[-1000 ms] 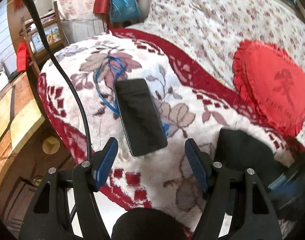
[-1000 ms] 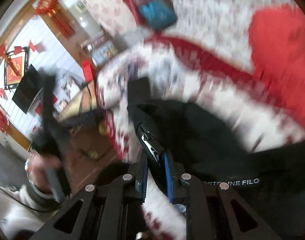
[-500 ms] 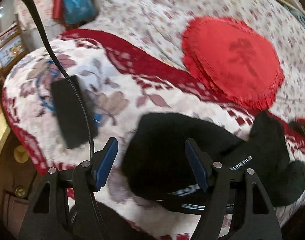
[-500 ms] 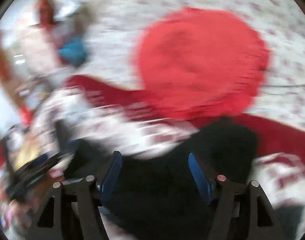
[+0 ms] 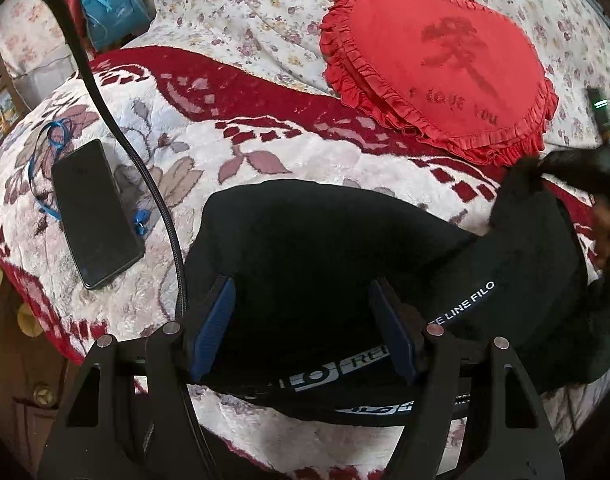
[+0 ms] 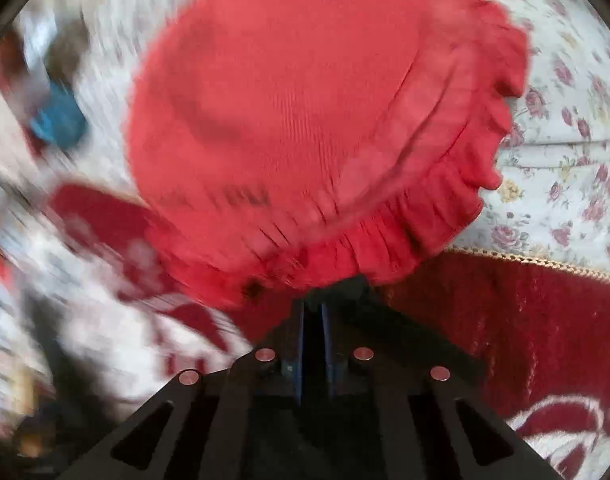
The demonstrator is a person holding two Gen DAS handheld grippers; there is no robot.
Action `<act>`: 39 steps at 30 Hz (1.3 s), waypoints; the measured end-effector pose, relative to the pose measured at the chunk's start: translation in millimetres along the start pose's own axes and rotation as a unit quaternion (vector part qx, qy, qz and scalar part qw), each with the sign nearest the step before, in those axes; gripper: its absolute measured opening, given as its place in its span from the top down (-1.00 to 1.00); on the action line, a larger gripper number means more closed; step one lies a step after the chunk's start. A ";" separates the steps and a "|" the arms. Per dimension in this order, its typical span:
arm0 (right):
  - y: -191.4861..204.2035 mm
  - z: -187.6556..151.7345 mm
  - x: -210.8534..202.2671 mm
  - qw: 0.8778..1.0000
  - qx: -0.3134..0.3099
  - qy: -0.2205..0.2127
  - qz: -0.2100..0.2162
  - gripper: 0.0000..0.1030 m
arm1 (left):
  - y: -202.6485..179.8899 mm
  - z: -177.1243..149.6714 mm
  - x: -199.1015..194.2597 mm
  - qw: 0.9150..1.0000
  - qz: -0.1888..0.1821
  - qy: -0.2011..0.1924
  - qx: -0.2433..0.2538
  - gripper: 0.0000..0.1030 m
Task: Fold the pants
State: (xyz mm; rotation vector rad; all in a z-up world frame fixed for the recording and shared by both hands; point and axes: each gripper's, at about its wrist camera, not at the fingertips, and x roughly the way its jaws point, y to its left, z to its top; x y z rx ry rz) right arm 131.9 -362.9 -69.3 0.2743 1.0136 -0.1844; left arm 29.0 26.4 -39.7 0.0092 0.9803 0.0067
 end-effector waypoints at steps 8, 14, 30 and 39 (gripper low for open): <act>-29.6 -57.8 -211.0 0.987 -0.024 -0.156 0.025 0.87 | -6.8 -8.3 -11.4 1.000 -0.012 -0.007 0.007 -0.36; -91.4 -160.1 -223.8 0.998 -0.004 -0.017 -0.064 0.87 | -6.8 -17.3 -18.6 1.000 -0.028 -0.005 0.013 -0.36; -52.6 -131.1 -192.6 0.996 -0.069 -0.030 -0.046 -0.06 | -7.0 -1.2 -24.7 1.000 0.000 -0.023 0.021 -0.36; -0.5 -176.1 -114.3 0.971 -0.188 0.105 -0.102 -0.06 | -5.0 -19.8 1.1 0.999 0.008 0.013 0.036 -0.36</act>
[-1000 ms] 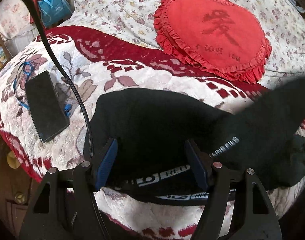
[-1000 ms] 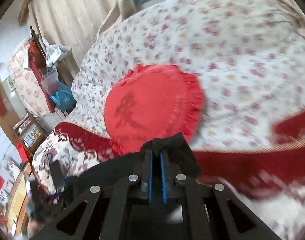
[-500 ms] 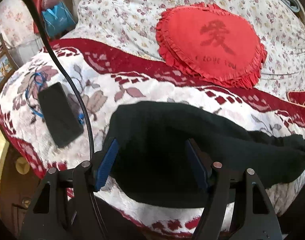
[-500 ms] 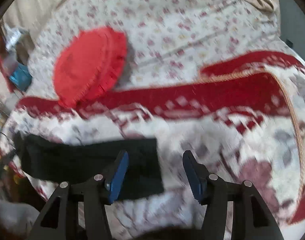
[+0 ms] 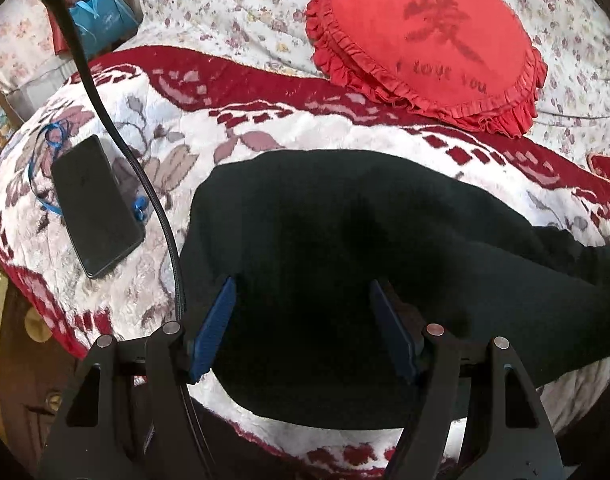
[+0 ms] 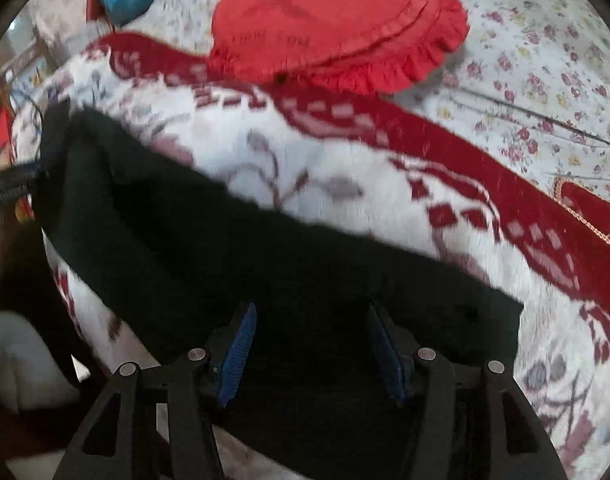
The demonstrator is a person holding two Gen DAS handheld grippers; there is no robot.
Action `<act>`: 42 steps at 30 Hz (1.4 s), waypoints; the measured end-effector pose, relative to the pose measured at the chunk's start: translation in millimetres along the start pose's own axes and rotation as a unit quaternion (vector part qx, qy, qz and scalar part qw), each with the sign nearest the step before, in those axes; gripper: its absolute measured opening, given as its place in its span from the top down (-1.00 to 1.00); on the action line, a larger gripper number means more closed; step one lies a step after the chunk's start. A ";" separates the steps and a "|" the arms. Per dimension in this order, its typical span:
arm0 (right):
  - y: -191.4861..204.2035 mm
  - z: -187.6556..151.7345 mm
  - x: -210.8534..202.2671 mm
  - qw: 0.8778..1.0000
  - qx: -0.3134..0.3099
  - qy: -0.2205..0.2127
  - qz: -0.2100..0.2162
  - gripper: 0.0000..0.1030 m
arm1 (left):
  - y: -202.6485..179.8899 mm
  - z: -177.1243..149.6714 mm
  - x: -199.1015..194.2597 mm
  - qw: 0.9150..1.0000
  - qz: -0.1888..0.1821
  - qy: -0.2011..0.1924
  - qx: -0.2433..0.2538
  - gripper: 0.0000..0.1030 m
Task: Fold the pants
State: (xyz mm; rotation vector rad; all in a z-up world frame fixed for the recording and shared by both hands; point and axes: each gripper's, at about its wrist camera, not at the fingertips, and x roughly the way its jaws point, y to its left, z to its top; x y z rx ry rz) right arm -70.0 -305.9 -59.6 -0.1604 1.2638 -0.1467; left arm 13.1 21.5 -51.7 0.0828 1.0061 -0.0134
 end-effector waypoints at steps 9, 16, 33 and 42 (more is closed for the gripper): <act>30.2 59.7 -6.1 0.987 -0.036 -0.097 0.121 -0.07 | -3.3 7.2 -0.7 1.000 0.005 -0.003 -0.012 -0.36; 74.5 88.0 50.6 0.972 -0.107 -0.057 0.203 0.20 | 0.3 7.1 0.1 1.000 0.004 0.000 -0.016 -0.36; 27.3 173.6 97.0 0.992 0.004 -0.076 0.099 0.82 | 26.8 44.3 16.1 0.998 0.035 -0.010 -0.050 -0.36; 3.2 152.0 20.1 0.981 0.060 -0.131 0.131 0.22 | 51.8 47.1 1.4 0.996 0.047 -0.023 -0.074 -0.36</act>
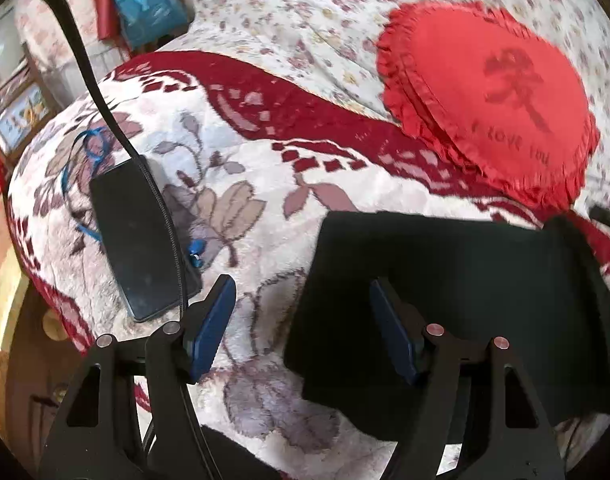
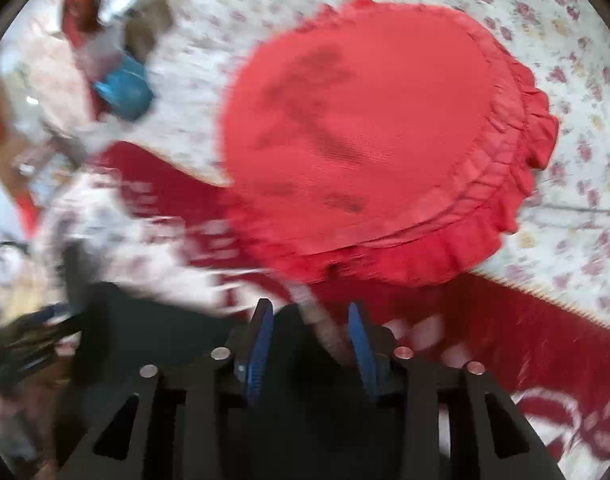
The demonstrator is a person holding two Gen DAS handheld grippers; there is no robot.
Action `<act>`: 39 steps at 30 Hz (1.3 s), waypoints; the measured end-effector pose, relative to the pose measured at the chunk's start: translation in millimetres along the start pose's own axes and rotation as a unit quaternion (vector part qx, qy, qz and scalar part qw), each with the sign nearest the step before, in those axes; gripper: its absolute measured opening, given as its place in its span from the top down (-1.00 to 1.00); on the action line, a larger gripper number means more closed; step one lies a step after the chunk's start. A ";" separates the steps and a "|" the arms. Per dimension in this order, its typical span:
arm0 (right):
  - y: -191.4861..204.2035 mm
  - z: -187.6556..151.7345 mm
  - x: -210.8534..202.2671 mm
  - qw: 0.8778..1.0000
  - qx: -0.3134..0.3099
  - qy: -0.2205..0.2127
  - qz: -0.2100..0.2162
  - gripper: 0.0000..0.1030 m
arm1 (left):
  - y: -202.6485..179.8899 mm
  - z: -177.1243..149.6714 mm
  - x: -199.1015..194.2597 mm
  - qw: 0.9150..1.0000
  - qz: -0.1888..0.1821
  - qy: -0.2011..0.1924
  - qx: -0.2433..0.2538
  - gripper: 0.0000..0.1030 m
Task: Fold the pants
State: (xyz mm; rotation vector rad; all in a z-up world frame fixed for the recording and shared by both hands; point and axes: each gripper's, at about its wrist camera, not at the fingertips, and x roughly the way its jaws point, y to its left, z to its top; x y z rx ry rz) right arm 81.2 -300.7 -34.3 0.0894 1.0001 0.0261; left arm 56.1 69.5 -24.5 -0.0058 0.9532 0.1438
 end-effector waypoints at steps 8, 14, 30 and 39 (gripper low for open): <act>-9.8 -82.3 -15.9 0.998 0.041 0.052 0.010 0.19 | -17.3 -18.0 13.7 1.000 -0.016 0.023 0.011 -0.36; -41.4 -93.0 -64.7 0.997 0.076 0.016 0.007 0.15 | -26.8 -24.4 9.3 0.999 0.004 0.021 0.027 -0.36; -159.9 -131.0 -119.0 0.987 0.106 0.078 -0.091 -0.20 | -93.5 -22.6 -23.6 0.995 -0.046 0.002 0.087 -0.36; -134.2 -140.8 -126.8 0.990 0.088 0.075 -0.082 0.36 | -93.6 -25.0 -16.5 0.996 -0.053 0.016 0.071 -0.36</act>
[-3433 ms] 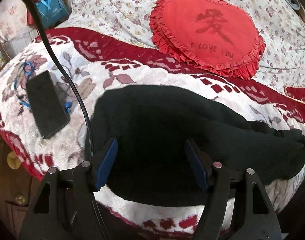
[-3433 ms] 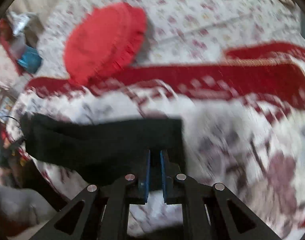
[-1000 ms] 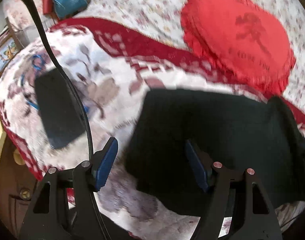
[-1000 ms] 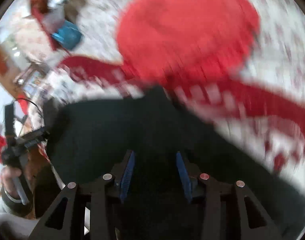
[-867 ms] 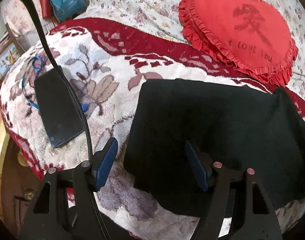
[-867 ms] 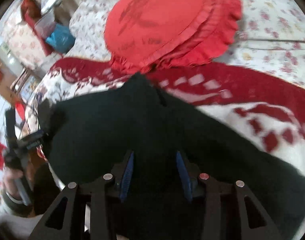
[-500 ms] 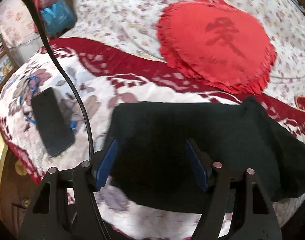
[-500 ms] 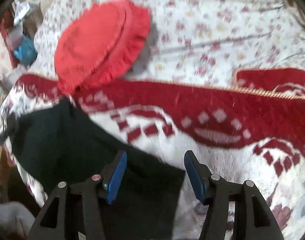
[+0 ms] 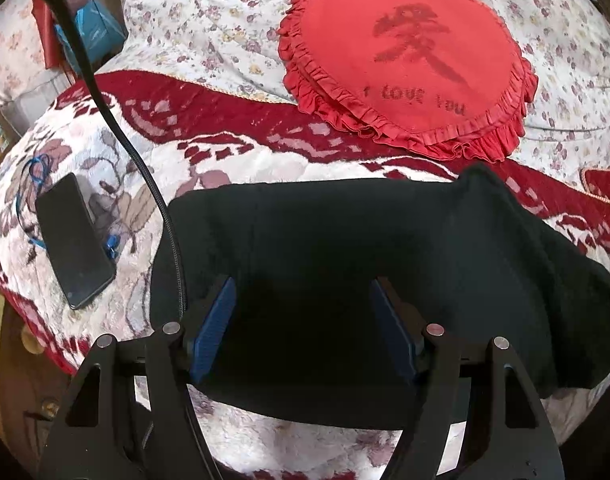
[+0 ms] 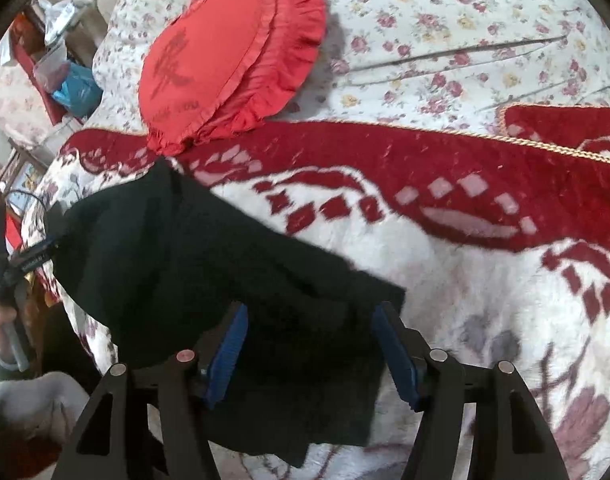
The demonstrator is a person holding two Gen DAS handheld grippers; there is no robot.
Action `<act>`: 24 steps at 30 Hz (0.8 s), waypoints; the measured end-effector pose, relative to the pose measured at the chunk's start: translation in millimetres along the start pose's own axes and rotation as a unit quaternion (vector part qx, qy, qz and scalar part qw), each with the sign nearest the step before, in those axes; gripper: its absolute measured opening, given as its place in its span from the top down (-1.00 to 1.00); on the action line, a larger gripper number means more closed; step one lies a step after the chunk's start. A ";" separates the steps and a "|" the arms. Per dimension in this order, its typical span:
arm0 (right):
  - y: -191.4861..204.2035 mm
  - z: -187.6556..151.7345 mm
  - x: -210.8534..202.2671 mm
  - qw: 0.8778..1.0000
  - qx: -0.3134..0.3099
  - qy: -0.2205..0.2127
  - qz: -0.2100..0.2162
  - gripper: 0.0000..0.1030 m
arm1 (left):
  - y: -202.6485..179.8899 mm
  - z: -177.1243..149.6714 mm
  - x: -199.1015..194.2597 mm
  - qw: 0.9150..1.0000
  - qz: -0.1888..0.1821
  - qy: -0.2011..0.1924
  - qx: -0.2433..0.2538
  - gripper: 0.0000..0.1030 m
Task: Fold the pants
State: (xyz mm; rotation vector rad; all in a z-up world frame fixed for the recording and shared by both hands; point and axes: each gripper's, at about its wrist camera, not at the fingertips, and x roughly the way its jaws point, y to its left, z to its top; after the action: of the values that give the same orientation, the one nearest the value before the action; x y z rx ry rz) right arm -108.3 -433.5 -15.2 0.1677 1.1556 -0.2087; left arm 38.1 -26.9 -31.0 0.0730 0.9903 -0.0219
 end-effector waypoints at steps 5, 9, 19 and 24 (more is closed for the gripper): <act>1.5 1.9 -0.7 0.999 -0.006 -0.008 -0.053 0.81 | -5.9 -3.2 -4.1 1.000 0.003 -0.004 0.014 -0.36; -22.0 4.3 -13.1 0.996 0.033 -0.035 -0.081 0.94 | -2.0 -1.8 -2.7 1.000 -0.003 -0.001 -0.002 -0.36; -9.7 -7.4 -14.0 0.999 0.045 -0.017 -0.001 0.25 | -9.2 -4.9 -2.0 1.000 -0.007 0.002 0.008 -0.36; -10.7 -11.0 -23.6 0.997 0.064 -0.033 0.025 0.17 | -8.5 -5.6 -1.9 1.000 -0.002 0.001 0.009 -0.36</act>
State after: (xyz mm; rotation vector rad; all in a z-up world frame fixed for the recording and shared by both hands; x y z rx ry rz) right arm -129.9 -439.4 1.9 0.2994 1.0715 -0.2426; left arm 32.0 -35.0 -33.0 0.0864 0.9934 -0.0345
